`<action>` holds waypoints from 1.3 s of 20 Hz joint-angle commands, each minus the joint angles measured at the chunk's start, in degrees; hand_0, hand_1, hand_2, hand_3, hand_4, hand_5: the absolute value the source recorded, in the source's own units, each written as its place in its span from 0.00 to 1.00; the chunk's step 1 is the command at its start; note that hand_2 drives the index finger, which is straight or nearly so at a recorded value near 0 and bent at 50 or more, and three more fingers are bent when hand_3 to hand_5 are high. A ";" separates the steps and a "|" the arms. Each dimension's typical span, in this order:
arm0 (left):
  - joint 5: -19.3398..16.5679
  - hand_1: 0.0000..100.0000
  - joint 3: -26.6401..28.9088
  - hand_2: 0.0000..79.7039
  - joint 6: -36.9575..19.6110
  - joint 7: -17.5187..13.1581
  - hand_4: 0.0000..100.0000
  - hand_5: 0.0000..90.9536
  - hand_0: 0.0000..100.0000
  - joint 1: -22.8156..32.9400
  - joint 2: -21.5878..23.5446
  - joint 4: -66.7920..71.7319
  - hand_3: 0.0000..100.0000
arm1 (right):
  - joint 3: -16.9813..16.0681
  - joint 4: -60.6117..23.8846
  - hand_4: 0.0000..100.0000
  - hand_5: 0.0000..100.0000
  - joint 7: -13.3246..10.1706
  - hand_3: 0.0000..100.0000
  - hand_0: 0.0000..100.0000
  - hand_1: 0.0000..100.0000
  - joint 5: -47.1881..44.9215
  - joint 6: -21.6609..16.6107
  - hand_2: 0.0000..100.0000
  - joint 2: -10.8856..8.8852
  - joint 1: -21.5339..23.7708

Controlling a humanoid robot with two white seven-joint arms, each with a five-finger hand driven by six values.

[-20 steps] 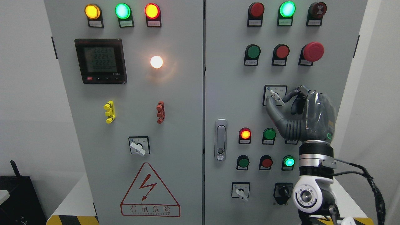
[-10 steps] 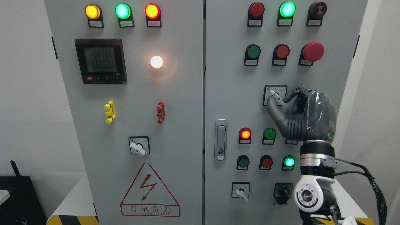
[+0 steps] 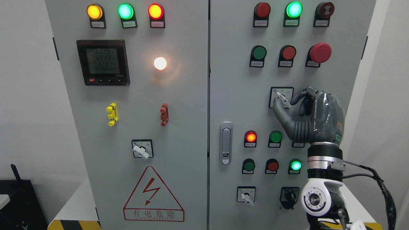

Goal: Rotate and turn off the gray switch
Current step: 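Rotate the switch lever with the right hand to the off position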

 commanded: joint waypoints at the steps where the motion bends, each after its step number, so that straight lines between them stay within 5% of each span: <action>1: 1.14 0.39 0.44 0.00 -0.01 -0.05 0.00 0.00 0.12 -0.53 -0.05 -1.40 0.00 | 0.04 0.01 1.00 1.00 -0.02 0.99 0.28 0.47 0.00 0.00 0.67 1.68 -0.14; 26: 1.14 0.39 0.44 0.00 -0.01 -0.05 0.00 0.00 0.12 -0.53 -0.05 -1.40 0.00 | 0.48 0.62 1.00 1.00 0.07 1.00 0.45 0.47 0.00 0.35 0.69 1.68 -0.58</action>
